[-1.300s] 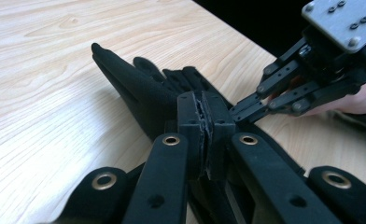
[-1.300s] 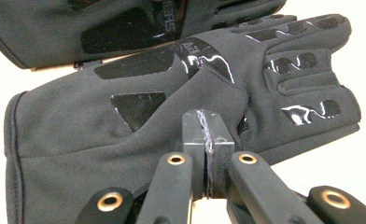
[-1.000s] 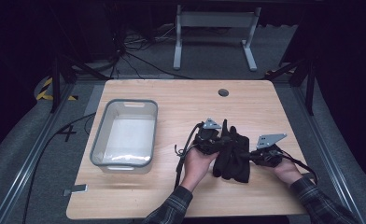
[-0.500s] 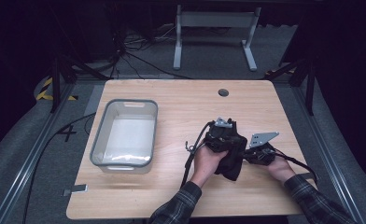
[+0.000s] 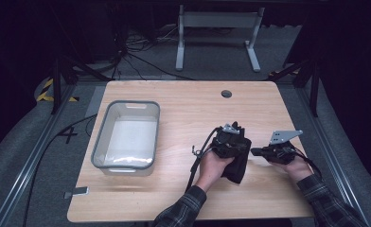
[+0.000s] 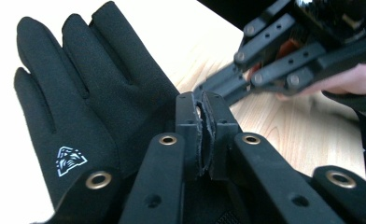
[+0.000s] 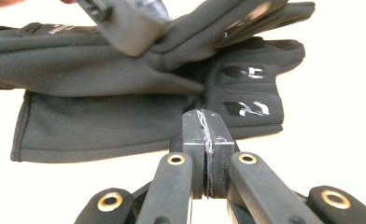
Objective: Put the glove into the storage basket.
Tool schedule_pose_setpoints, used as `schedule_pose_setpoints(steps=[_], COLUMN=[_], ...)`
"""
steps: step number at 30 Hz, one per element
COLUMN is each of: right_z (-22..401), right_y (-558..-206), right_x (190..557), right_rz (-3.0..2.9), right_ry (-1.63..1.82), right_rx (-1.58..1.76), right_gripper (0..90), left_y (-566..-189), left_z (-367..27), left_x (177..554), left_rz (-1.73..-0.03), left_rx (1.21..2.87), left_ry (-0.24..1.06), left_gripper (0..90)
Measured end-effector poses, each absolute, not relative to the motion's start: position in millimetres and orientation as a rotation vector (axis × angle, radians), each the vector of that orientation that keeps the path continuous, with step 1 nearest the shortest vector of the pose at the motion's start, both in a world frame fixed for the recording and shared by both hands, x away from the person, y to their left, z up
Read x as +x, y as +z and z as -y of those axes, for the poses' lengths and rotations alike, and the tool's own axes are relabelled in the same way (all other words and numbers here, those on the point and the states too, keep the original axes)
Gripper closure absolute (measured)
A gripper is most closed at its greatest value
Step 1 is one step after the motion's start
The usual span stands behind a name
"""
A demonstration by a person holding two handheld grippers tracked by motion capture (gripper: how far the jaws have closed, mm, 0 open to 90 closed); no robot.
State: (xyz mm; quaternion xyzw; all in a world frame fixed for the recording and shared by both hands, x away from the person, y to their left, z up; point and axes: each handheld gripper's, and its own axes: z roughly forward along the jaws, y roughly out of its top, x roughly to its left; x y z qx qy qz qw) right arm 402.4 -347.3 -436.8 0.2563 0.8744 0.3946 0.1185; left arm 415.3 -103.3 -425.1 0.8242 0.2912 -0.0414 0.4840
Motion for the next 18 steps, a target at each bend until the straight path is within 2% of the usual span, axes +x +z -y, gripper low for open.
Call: schedule_pose_setpoints(steps=[2, 4, 11, 18], right_z=[351, 353, 348, 326], right_y=[-432, -429, -416, -412], right_x=[402, 402, 400, 408], right_rz=[-2.536, -2.526, -2.503, -2.524], right_ry=[1.173, 1.181, 1.230, 1.242], right_rx=[0.757, 0.756, 0.736, 0.686], right_gripper=[89.8, 89.8, 89.8, 89.8], left_y=[-422, -416, -408, -415], left_z=[103, 100, 80, 63], left_x=[414, 411, 406, 404], left_rz=[-0.700, -0.685, -0.682, -0.715], left_rx=[2.005, 1.995, 2.036, 2.100], left_ry=[-0.095, -0.080, -0.011, 0.053], left_gripper=[76.7, 76.7, 89.1, 89.4])
